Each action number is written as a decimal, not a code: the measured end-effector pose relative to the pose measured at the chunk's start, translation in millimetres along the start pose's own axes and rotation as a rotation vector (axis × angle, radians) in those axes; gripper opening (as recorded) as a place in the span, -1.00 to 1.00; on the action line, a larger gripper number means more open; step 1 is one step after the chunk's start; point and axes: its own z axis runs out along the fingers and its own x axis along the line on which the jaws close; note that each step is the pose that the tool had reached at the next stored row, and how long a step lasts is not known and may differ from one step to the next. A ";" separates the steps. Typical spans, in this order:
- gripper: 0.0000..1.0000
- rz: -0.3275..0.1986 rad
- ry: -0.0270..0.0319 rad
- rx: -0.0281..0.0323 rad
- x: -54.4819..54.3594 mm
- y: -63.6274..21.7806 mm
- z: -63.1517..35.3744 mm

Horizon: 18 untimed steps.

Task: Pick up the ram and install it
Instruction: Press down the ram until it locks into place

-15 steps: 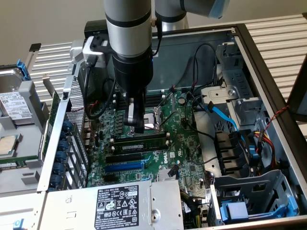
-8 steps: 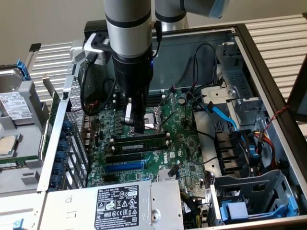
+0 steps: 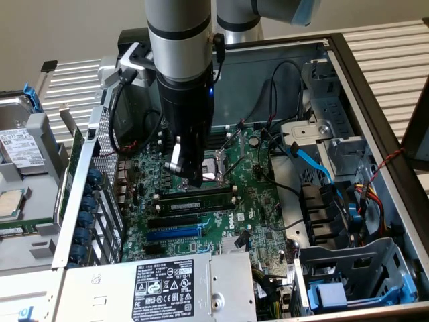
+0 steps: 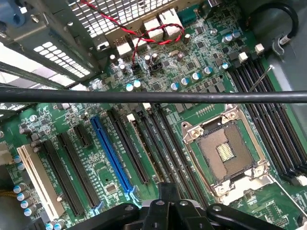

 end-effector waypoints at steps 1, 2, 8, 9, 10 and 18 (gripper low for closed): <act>-0.79 0.016 -0.0004 0.0003 0.0 0.0 0.1; -0.79 0.032 -0.0007 0.0006 0.0 0.0 0.1; -0.79 0.129 -0.0028 0.0024 0.0 0.0 0.6; -0.79 0.146 -0.0031 0.0027 0.0 0.0 0.7; -0.79 0.161 -0.0034 0.0031 0.0 0.0 0.7; -0.79 0.290 -0.0061 0.0054 0.0 0.0 1.3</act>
